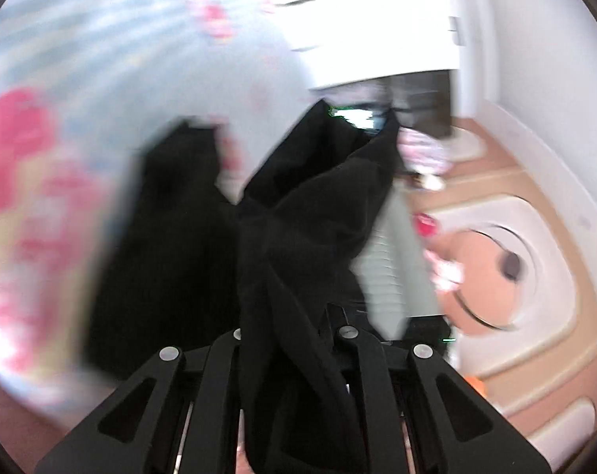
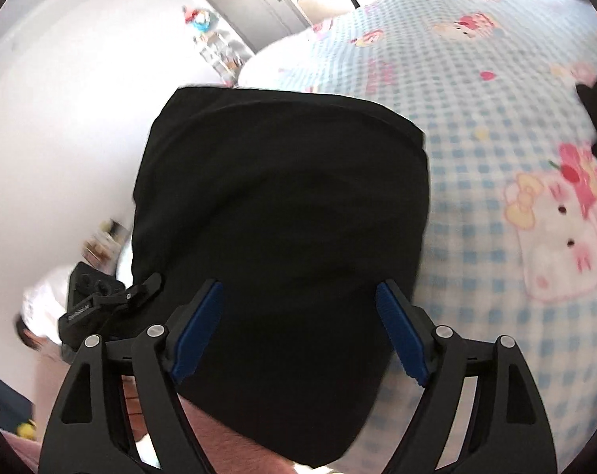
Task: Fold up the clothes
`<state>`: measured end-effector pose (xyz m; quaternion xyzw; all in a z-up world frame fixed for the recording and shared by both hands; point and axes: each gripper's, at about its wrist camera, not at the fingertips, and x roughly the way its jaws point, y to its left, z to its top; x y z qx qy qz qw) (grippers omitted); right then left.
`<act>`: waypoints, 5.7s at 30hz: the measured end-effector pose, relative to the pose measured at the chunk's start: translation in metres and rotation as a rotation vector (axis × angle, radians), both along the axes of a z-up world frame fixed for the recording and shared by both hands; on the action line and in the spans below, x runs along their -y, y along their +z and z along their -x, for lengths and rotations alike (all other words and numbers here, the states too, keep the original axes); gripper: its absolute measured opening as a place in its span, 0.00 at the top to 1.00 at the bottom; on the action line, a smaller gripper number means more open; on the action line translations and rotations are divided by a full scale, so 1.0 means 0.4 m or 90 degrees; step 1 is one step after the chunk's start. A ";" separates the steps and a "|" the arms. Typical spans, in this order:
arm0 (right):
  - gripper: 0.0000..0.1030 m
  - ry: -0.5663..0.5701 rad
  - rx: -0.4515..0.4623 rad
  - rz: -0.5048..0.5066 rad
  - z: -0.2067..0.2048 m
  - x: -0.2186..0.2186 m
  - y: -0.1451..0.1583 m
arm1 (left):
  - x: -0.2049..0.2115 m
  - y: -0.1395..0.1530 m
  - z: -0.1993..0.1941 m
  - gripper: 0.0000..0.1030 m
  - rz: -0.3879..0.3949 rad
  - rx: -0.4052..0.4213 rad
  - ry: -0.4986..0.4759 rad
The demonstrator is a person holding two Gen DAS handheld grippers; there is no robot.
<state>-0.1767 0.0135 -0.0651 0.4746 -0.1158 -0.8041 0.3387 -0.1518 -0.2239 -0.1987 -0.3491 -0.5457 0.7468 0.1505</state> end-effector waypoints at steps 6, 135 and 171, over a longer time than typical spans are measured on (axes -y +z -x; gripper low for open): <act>0.10 -0.038 0.051 -0.087 0.043 0.071 -0.166 | 0.012 -0.086 0.037 0.77 0.061 0.102 -0.014; 0.03 -0.072 0.024 -0.095 0.172 -0.039 -0.223 | 0.006 0.009 0.273 0.44 0.481 0.032 -0.017; 0.30 -0.051 0.053 0.007 -0.111 -0.414 -0.106 | -0.446 0.164 -0.001 0.30 0.288 -0.087 -0.275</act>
